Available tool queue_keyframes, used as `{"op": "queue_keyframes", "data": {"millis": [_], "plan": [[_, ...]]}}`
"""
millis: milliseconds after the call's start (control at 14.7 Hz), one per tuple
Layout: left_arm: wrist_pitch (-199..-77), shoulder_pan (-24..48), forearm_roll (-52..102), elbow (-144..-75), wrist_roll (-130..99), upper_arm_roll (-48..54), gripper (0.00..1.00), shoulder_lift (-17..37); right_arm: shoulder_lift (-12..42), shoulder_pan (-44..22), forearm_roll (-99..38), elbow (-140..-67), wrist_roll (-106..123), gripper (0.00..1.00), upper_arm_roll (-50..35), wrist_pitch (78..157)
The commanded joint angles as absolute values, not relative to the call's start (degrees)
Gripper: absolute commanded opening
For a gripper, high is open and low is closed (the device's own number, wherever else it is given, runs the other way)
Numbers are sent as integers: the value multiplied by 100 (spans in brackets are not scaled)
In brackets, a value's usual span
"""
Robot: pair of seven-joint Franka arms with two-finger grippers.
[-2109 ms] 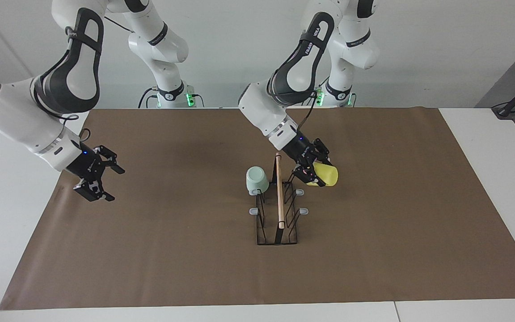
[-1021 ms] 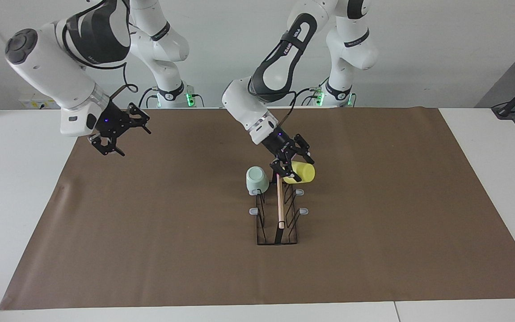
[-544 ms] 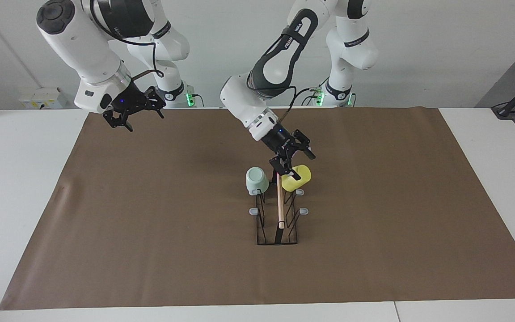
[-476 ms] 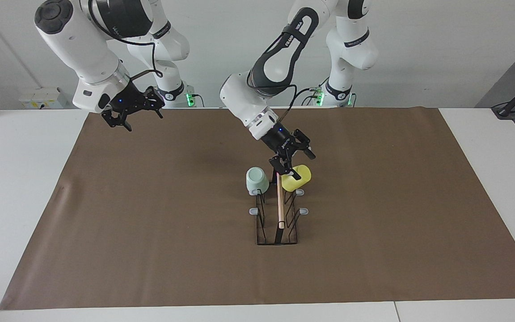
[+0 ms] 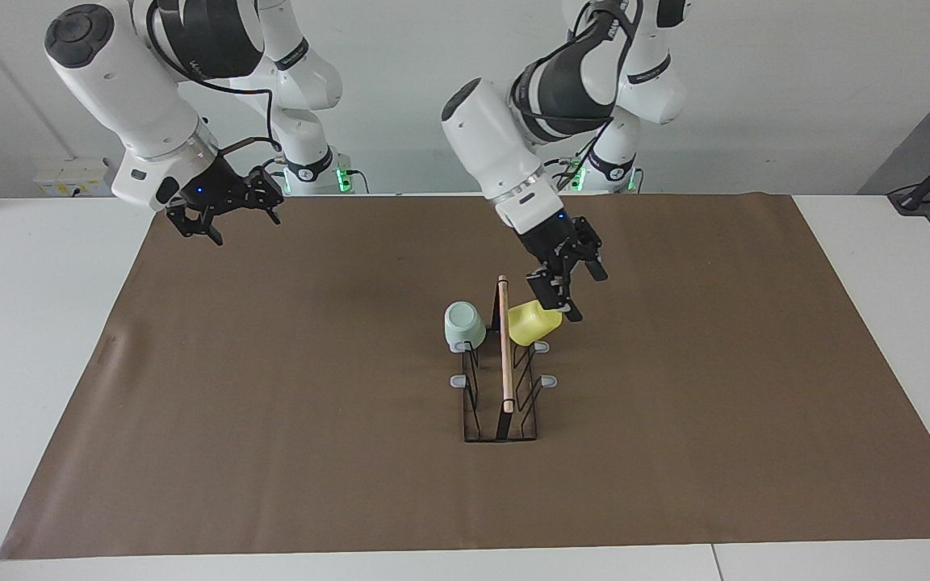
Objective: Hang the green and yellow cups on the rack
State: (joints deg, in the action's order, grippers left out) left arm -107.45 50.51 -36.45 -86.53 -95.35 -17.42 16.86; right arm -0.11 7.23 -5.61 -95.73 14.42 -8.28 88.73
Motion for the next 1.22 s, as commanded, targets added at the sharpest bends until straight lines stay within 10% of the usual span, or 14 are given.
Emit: {"op": "queue_keyframes", "data": {"millis": [0,1157], "plan": [[-11319,4336,-2745,-8727,-8459,-1696,100,1494,-106,800,-378,-9475,488,100,-861,8956],[-11418,1829,245,-9053,-2147,-1687,100,853,281,97,105,-8780,-1107,100,-598,9200]]}}
